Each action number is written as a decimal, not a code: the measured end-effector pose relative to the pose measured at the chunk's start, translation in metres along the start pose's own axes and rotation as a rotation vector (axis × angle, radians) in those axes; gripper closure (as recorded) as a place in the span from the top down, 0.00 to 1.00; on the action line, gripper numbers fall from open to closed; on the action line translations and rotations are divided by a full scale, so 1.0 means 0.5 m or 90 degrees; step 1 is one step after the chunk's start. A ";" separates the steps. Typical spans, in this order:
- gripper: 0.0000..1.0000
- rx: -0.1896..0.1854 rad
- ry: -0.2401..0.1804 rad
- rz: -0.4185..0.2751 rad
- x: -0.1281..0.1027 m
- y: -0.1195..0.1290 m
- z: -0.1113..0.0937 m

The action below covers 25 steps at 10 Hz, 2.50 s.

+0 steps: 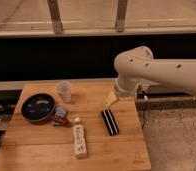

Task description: Pick up the ceramic bowl

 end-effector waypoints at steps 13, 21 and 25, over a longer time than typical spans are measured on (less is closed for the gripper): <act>0.80 0.000 0.000 0.000 0.000 0.000 -0.001; 0.80 -0.011 -0.009 -0.002 -0.004 0.009 -0.002; 0.80 -0.038 -0.032 -0.040 -0.068 0.123 0.015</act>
